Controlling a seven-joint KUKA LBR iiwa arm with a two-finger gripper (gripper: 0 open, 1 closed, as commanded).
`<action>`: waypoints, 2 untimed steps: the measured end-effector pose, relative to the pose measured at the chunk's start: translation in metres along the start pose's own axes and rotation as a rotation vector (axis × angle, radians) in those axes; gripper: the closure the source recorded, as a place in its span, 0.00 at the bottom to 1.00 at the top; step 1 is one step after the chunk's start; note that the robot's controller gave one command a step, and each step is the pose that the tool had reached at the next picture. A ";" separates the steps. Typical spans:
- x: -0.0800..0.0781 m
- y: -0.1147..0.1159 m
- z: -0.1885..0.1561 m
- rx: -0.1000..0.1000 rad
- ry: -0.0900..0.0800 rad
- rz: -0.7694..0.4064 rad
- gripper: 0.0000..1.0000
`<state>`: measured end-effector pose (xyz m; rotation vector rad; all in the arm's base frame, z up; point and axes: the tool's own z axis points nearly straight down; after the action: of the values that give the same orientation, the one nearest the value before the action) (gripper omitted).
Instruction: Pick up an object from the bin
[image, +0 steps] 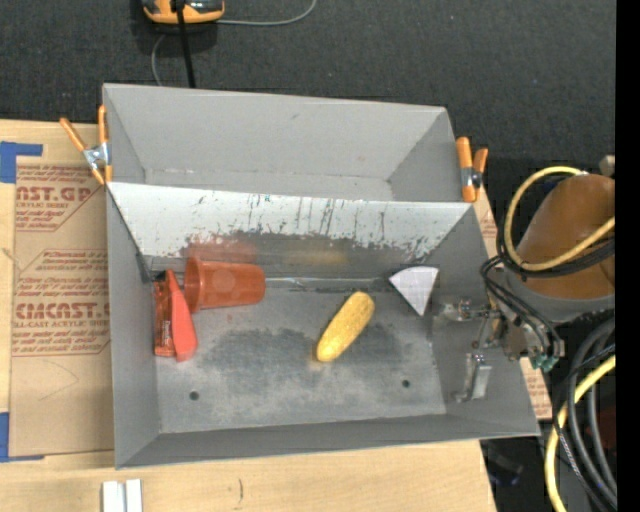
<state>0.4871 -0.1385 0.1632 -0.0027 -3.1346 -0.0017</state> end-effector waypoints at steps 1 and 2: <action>-0.002 0.000 -0.004 0.002 -0.008 -0.002 0.00; -0.030 0.033 0.048 0.003 -0.011 -0.018 0.00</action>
Offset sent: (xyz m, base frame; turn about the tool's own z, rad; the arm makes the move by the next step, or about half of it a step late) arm 0.0462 0.0593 -0.0932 -0.0345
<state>0.5164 -0.1060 0.1147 0.0249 -3.1458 0.0028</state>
